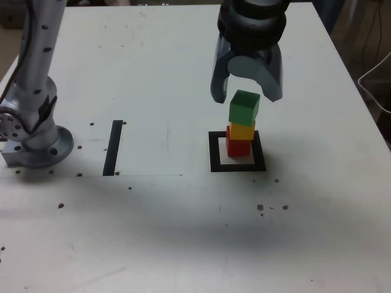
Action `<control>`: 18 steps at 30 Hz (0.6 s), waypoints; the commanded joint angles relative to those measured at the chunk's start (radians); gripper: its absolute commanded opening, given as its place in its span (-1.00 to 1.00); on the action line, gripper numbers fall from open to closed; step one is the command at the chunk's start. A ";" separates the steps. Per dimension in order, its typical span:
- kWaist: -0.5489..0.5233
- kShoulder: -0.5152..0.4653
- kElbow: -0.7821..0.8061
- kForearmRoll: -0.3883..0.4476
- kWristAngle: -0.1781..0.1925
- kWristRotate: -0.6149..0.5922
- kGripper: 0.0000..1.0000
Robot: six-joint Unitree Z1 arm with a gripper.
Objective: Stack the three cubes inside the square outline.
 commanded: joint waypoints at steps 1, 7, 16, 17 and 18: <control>0.002 -0.010 0.001 0.013 0.002 -0.001 0.99; 0.002 -0.015 0.008 0.014 -0.006 -0.001 0.99; 0.002 -0.037 0.024 0.016 -0.029 0.006 0.99; 0.002 -0.045 0.028 0.016 -0.033 0.010 0.99; 0.002 -0.054 0.034 0.017 -0.037 0.013 0.99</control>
